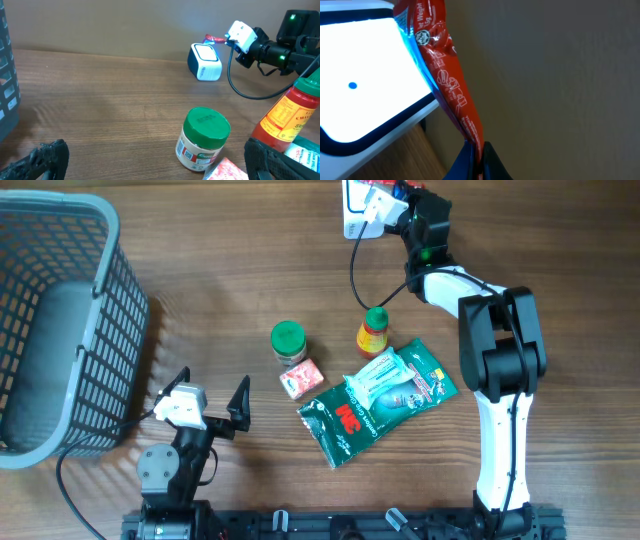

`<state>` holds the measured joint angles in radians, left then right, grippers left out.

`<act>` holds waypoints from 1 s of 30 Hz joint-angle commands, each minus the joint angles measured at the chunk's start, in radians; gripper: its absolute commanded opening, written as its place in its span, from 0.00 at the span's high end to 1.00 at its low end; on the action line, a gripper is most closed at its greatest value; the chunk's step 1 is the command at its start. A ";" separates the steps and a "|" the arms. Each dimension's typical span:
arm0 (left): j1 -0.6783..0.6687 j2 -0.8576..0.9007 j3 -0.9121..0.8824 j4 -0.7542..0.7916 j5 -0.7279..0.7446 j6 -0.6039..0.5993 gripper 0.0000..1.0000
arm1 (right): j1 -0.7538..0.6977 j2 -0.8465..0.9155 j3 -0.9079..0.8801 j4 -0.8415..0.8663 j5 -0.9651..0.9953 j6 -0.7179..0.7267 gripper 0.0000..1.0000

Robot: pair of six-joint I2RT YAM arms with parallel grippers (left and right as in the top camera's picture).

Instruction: Scan the item barcode

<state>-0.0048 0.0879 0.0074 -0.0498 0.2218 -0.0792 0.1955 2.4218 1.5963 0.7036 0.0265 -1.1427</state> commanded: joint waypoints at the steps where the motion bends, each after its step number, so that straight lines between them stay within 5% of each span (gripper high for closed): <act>1: -0.004 -0.002 -0.002 -0.007 -0.010 0.020 0.00 | -0.020 -0.012 0.022 0.025 0.076 0.089 0.96; 8: -0.004 -0.002 -0.002 -0.007 -0.010 0.020 0.00 | -0.148 -0.172 0.022 -0.015 0.261 0.356 0.96; 15: -0.004 -0.002 -0.002 -0.007 -0.010 0.020 0.00 | -0.426 -0.295 0.022 -0.442 0.343 0.753 0.96; 30: -0.004 -0.002 -0.002 -0.007 -0.010 0.020 0.00 | -0.857 -0.182 0.013 -0.854 0.331 0.939 0.91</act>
<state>-0.0048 0.0879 0.0074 -0.0498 0.2218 -0.0792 -0.6060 2.1864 1.6180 -0.1158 0.3492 -0.2798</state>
